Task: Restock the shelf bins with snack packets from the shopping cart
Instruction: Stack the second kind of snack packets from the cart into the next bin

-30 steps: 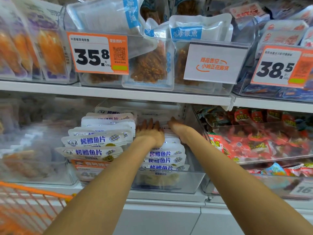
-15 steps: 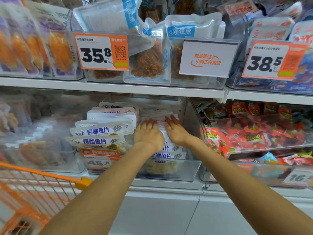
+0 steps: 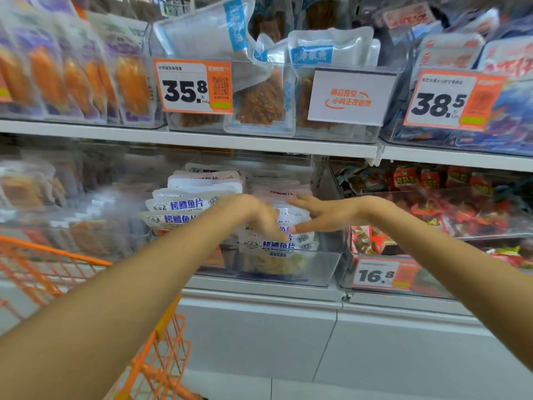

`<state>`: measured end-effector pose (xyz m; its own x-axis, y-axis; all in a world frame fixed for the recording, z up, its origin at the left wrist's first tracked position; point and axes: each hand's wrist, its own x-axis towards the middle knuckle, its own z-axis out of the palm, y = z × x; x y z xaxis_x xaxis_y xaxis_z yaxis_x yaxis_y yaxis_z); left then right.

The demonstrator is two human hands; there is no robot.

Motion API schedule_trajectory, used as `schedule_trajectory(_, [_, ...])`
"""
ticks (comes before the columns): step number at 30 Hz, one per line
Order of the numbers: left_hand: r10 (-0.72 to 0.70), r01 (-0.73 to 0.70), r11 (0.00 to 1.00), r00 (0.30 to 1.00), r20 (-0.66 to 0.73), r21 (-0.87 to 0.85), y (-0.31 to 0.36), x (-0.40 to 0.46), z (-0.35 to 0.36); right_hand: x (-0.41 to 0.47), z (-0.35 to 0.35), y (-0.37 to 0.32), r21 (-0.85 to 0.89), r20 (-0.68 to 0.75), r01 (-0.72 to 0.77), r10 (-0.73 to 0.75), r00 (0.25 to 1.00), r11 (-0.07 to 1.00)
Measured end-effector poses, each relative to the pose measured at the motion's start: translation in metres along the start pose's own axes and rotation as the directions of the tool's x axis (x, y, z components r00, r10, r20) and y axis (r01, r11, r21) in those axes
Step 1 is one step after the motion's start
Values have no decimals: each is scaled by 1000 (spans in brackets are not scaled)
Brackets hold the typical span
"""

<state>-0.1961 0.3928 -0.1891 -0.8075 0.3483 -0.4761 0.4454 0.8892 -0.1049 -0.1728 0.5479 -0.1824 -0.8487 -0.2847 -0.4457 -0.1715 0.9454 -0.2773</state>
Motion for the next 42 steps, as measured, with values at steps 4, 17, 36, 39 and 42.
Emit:
schedule_trajectory(4, [-51,45,979,998,25,199,-8,1,8,0,10,-6,-203,93,-57,77,993,978])
schedule_trajectory(17, [-113,93,986,984,138,138,-6,24,-9,40,-12,7,648,-161,-74,231,960,758])
schedule_trajectory(36, [-162,210,950,964,-213,232,-1,50,-9,140,4,37,893,-175,-59,463,869,446])
schedule_trajectory(39, [-184,227,956,957,-225,184,3,54,-8,146,8,45,895,-178,-53,463,868,443])
schedule_trajectory(42, [-197,232,966,944,-263,110,2,57,-6,128,-1,19,875,-182,-73,465,867,478])
